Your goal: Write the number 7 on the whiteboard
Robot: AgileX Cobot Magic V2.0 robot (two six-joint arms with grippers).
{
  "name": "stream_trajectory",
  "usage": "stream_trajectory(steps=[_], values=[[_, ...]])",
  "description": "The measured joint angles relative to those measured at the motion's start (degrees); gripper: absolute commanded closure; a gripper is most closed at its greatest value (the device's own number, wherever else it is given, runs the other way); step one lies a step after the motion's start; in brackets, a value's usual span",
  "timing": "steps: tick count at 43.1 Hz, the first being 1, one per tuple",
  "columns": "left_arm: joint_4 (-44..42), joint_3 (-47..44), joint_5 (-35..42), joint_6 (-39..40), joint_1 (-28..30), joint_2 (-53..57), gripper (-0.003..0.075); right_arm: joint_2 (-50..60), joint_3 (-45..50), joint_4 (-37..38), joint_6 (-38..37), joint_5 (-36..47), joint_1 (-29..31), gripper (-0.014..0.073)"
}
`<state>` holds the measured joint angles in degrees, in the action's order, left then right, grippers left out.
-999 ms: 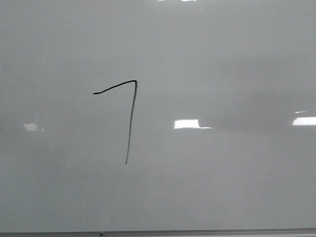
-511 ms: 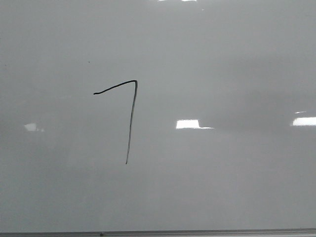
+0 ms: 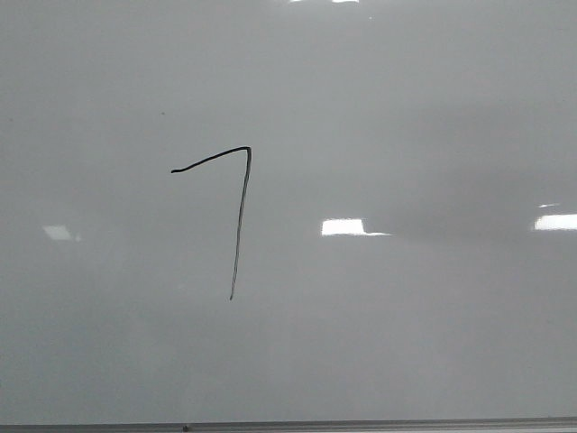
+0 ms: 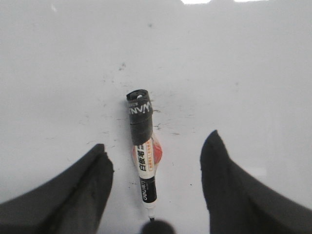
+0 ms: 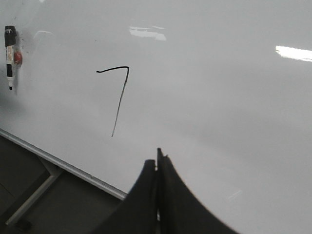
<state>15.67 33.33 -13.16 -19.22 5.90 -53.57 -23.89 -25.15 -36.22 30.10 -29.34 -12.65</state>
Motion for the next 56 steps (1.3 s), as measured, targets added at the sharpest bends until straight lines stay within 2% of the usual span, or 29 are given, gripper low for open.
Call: stream_trajectory(steps=[8,14,23,50,56], values=[[0.00,-5.64,-2.80,0.00,0.00,17.32,0.0737,0.00,0.00,0.00,0.00,0.00,0.00,0.0662],[0.00,-8.54,-4.15,0.00,0.00,27.76,0.0741,0.00,0.00,0.00,0.00,0.00,0.00,0.0662],[0.00,-9.10,-5.88,0.00,0.00,37.06,0.0741,0.00,0.00,0.00,0.00,0.00,0.00,0.0662],[-0.34,-9.46,-5.66,0.00,0.00,39.03,0.0741,0.00,0.00,-0.10,0.00,0.00,0.00,0.0662],[-5.76,-12.38,-5.66,5.52,-1.43,42.91,0.0741,0.00,0.00,-0.10,0.00,0.00,0.00,0.0662]])
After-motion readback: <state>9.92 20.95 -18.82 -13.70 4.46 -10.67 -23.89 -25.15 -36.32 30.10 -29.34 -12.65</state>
